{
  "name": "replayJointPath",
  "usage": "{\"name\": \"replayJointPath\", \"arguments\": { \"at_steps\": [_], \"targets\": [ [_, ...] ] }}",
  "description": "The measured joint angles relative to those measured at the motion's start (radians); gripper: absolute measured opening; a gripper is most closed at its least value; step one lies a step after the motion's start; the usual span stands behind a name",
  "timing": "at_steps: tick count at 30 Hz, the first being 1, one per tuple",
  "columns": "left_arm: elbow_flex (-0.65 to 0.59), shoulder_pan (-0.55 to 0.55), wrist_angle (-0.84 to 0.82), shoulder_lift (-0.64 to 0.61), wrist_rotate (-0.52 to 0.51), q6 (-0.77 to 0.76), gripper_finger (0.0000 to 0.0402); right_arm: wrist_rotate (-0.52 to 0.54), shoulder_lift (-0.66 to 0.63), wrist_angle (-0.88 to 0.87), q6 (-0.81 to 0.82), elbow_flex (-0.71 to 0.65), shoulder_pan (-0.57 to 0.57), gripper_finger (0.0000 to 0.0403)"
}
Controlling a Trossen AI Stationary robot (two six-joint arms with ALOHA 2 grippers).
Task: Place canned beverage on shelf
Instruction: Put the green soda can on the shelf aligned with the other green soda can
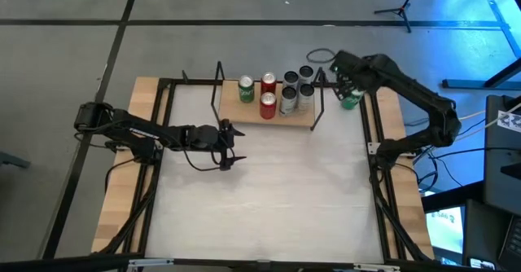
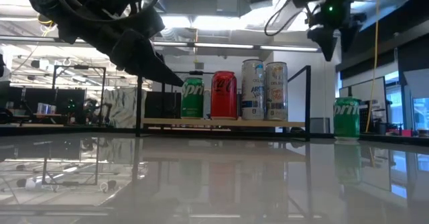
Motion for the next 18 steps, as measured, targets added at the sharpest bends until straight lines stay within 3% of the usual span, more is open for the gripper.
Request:
{"name": "replayJointPath", "arguments": {
  "at_steps": [4,14,18],
  "targets": [
    [0.000,0.000,0.000,0.000,0.000,-0.002,0.0396,-0.097,0.011,0.076,-0.052,0.000,-0.098,0.0376],
    [0.000,0.000,-0.001,0.000,0.000,-0.003,0.0396,-0.182,0.099,0.101,-0.089,0.000,-0.287,0.0376],
    [0.000,0.000,-0.001,0.000,0.000,-0.001,0.0396,-0.274,0.130,0.121,-0.096,-0.009,-0.329,0.0376]
  ]
}}
